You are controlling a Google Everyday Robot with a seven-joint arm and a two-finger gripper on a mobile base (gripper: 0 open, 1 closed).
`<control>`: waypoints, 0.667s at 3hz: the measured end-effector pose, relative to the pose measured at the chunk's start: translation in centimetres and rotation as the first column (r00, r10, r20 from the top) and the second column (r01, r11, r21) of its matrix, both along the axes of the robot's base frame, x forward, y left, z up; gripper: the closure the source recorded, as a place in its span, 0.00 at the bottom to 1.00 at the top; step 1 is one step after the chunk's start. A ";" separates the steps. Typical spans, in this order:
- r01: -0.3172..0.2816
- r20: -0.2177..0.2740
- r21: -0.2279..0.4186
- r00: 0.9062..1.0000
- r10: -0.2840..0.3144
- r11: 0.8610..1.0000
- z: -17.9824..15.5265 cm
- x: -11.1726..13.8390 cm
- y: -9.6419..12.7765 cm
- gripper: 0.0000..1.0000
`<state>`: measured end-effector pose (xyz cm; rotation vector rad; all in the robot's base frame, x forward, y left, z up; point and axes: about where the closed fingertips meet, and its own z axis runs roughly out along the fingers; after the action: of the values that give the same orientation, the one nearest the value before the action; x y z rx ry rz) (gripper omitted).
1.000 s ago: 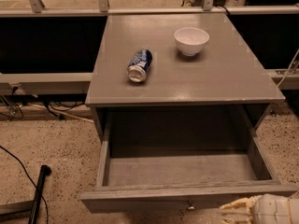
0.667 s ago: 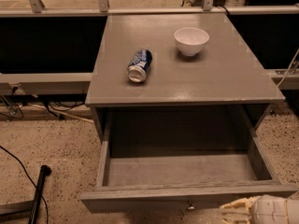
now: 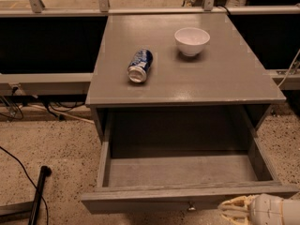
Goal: Close top drawer
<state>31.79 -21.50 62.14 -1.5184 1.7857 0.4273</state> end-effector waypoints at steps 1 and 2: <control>0.022 0.022 -0.015 1.000 -0.021 1.000 -0.4 2.2 0.1 1.00; 0.043 0.044 -0.021 0.998 -0.042 0.999 -0.4 4.9 -0.1 1.00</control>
Offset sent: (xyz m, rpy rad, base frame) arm 0.0831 -0.0079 -0.0025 -0.0315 -0.0740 -0.0750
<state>36.68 -21.64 61.78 -1.4909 1.7911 0.3516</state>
